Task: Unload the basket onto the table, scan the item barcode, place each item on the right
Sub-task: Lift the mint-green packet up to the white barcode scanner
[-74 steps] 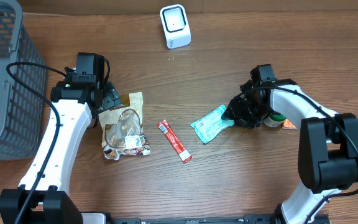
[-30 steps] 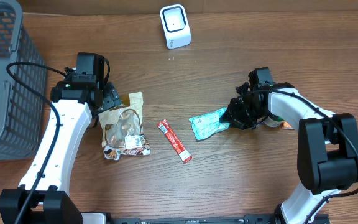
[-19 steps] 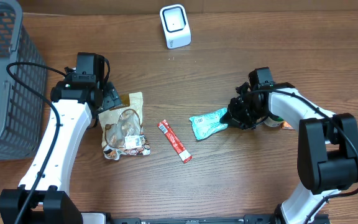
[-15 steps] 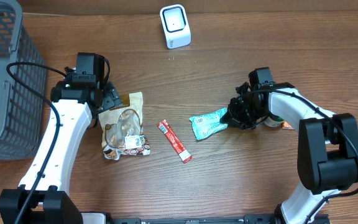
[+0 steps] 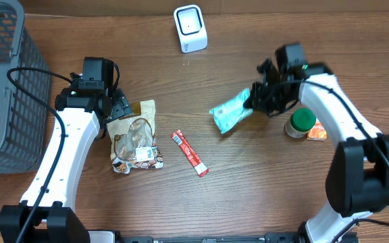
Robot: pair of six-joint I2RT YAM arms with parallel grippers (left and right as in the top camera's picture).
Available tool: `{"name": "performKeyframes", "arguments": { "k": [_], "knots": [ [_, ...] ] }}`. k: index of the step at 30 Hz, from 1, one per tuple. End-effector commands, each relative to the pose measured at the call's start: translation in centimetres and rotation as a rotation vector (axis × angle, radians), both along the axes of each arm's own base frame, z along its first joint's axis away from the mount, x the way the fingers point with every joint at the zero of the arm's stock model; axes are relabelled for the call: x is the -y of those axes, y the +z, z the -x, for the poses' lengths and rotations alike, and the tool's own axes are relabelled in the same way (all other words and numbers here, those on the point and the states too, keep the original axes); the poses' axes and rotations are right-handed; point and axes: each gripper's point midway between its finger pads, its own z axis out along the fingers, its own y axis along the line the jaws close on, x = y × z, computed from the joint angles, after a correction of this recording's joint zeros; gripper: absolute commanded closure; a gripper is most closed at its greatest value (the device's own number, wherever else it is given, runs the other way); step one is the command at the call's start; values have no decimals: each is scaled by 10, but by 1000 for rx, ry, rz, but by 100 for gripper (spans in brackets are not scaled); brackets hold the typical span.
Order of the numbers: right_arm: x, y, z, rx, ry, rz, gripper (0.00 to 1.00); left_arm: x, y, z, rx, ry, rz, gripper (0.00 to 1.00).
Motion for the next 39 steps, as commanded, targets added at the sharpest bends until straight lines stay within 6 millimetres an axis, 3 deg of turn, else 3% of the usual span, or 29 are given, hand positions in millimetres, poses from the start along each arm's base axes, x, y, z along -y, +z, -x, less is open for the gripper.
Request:
{"name": "performKeyframes", "arguments": {
  "k": [1, 8, 15, 20, 24, 29, 32, 39],
  "knots": [
    [4, 58, -22, 171, 48, 46, 96, 1, 12, -3, 32, -8, 0, 0],
    [26, 134, -45, 317, -3, 178, 97, 1, 12, -3, 32, -8, 0, 0],
    [46, 233, -65, 578, 2, 312, 97, 1, 12, -3, 32, -8, 0, 0],
    [53, 278, -93, 808, 24, 455, 97, 1, 12, -3, 32, -8, 0, 1],
    [29, 293, -113, 953, 119, 536, 96, 1, 12, -3, 32, -8, 0, 0],
    [-16, 299, -141, 1098, 187, 681, 97, 1, 12, -3, 32, -8, 0, 1],
    [-40, 292, -157, 1147, 226, 788, 97, 1, 12, -3, 32, -8, 0, 0],
    [-79, 251, -201, 1194, 208, 1023, 96, 1, 12, -3, 32, -8, 0, 0]
  ]
}}
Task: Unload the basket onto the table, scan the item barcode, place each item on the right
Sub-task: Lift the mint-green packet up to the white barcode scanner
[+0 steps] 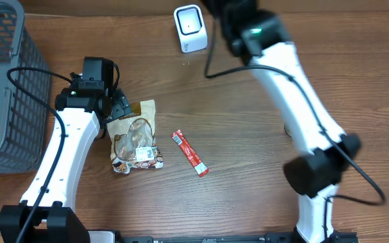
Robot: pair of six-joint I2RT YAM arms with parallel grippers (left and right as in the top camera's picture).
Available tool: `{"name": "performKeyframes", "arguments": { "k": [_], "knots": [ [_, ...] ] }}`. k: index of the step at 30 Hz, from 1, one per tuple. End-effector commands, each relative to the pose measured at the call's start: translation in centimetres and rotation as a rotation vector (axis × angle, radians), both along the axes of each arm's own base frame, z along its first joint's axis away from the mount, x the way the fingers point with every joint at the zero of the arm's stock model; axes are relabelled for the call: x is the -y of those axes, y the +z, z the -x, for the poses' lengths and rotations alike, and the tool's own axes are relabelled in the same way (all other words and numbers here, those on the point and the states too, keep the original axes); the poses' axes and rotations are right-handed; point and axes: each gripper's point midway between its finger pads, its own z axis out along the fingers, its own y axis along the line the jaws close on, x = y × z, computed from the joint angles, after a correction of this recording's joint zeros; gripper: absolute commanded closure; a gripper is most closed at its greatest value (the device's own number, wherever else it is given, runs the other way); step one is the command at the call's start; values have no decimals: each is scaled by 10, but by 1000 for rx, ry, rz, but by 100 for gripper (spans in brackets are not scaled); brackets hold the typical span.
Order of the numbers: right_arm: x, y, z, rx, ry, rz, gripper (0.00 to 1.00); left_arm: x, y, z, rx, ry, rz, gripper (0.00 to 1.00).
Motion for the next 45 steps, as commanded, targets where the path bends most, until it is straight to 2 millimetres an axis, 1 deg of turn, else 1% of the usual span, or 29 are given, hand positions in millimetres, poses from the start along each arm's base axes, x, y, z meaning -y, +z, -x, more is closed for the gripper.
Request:
{"name": "performKeyframes", "arguments": {
  "k": [1, 4, 8, 12, 15, 16, 19, 26, 30, 35, 40, 45],
  "knots": [
    [5, -22, -18, 30, -109, 122, 96, 1, 12, -3, 32, -8, 0, 0],
    [-6, -48, -38, 46, -110, 112, 96, 1, 12, -3, 32, -8, 0, 0],
    [-17, -80, -58, 67, -113, 97, 96, 1, 12, -3, 32, -8, 0, 0],
    [-24, -102, -72, 93, -114, 80, 96, 1, 12, -3, 32, -8, 0, 0],
    [-27, -112, -77, 103, -115, 74, 96, 1, 12, -3, 32, -9, 0, 1],
    [-28, -118, -78, 97, -114, 78, 96, 1, 12, -3, 32, -8, 0, 0],
    [-27, -131, -78, 74, -123, 88, 96, 1, 12, -3, 32, -8, 0, 1],
    [-27, -154, -77, 42, -121, 102, 96, 1, 12, -3, 32, -8, 0, 0],
    [-33, -166, -77, 26, -112, 113, 96, 1, 12, -3, 32, -8, 0, 0],
    [-43, -192, -72, -26, -94, 141, 96, 1, 12, -3, 32, -8, 0, 0],
    [-53, -203, -64, -65, -88, 99, 96, 1, 12, -3, 32, -8, 0, 0],
    [-58, -215, -55, -117, -74, 132, 96, 1, 12, -3, 32, -8, 0, 1]
  ]
}}
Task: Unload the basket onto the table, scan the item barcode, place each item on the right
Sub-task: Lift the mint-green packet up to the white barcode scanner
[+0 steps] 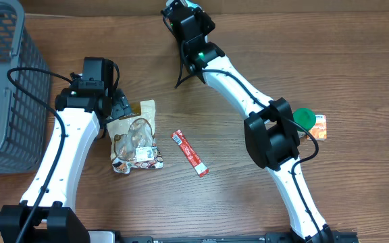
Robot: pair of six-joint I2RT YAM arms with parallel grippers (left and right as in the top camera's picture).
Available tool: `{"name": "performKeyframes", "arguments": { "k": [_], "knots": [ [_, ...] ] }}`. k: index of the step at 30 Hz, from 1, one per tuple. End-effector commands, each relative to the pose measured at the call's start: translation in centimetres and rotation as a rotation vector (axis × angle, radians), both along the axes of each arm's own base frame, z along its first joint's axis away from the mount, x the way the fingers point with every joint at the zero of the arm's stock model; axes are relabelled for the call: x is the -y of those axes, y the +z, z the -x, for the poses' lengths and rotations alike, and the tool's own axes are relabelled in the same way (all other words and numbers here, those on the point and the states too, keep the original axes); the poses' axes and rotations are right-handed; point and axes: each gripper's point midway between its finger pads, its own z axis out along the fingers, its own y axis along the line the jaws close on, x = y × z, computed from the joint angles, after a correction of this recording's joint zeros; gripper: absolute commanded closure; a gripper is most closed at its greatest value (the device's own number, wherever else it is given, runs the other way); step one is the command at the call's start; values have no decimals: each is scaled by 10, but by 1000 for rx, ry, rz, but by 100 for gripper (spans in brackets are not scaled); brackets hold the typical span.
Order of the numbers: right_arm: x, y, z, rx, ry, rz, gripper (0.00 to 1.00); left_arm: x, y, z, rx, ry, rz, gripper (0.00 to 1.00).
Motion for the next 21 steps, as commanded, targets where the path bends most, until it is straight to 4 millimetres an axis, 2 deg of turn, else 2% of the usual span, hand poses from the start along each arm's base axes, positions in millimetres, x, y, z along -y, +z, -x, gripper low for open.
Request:
{"name": "performKeyframes", "arguments": {
  "k": [1, 13, 18, 21],
  "knots": [
    [-9, -9, 7, -32, 12, -11, 96, 1, 12, -3, 32, -8, 0, 1],
    [-31, -25, 23, -105, 81, 3, 96, 1, 12, -3, 32, -8, 0, 0],
    [-30, -22, 23, -99, 59, -41, 96, 1, 12, -3, 32, -8, 0, 0],
    [-26, -11, 21, -83, 54, -51, 96, 1, 12, -3, 32, -8, 0, 0]
  ]
}}
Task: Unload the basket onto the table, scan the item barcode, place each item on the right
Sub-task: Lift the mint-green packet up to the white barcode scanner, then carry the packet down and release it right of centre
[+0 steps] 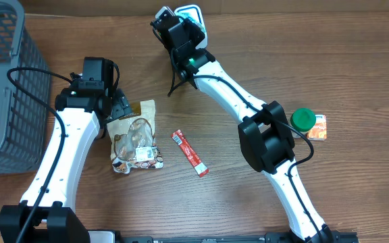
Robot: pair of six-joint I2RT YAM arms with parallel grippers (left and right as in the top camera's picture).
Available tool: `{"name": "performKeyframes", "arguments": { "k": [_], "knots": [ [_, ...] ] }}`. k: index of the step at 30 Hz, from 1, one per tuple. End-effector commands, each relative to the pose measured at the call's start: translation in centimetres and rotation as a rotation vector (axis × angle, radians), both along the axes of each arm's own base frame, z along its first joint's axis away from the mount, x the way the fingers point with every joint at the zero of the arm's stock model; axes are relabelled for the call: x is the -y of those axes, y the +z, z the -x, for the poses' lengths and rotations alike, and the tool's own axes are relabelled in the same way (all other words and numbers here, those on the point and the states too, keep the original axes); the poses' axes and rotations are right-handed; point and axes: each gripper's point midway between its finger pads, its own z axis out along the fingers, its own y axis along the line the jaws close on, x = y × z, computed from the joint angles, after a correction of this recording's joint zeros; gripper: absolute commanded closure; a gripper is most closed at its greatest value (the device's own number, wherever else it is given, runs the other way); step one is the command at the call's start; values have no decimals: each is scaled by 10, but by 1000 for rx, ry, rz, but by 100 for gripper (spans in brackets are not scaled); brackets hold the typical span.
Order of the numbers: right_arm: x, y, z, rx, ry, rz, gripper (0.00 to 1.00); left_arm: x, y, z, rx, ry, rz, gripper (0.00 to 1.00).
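Note:
My right arm reaches across the table to the far middle. Its wrist and right gripper [170, 21] sit over the white barcode scanner [194, 13], of which only the upper right part shows. The fingers and whatever they hold are hidden under the wrist, and no teal packet is in sight. My left gripper [121, 106] rests at the top edge of a tan snack bag [135, 138]; its jaws are too dark to read.
A red stick packet [190, 153] lies mid-table. A green-lidded jar [303, 119] and an orange packet [319, 128] sit to the right of the arm's elbow. A grey mesh basket [5, 88] fills the far left.
My right wrist has shifted a little to the left and nearer, so part of the scanner shows again. The left arm and the loose items have not moved.
My right gripper first held a teal packet mid-right, beside the green-lidded jar. Then the arm stood high toward the scanner with the packet out of sight. Later the wrist covered the scanner, and now it sits just left of it.

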Motion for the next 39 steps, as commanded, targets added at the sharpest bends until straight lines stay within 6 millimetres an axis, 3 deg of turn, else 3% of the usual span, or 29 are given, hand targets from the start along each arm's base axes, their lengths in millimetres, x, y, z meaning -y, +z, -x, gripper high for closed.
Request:
{"name": "performKeyframes", "arguments": {
  "k": [1, 4, 10, 14, 19, 23, 28, 31, 39],
  "knots": [
    [2, 15, -2, 11, 0, -50, 96, 1, 12, -3, 32, -8, 0, 0],
    [8, 38, -3, 42, -7, -71, 96, 1, 12, -3, 32, -8, 0, 0],
    [29, 111, 5, 118, -47, -165, 96, 1, 12, -3, 32, -8, 0, 0],
    [45, 160, 27, 104, -59, -289, 96, 1, 12, -3, 32, -8, 0, 0],
    [63, 180, 71, -41, -65, -371, 96, 1, 12, -3, 32, -8, 0, 0],
    [75, 160, 119, -285, -15, -369, 96, 1, 12, -3, 33, -8, 0, 1],
    [103, 106, 185, -708, -21, -365, 96, 1, 12, -3, 33, -8, 0, 0],
    [132, 76, 225, -948, -104, -353, 96, 1, 12, -3, 33, -8, 0, 0],
    [178, 10, 263, -1197, -274, -299, 96, 1, 12, -3, 33, -8, 0, 0]
  ]
}}
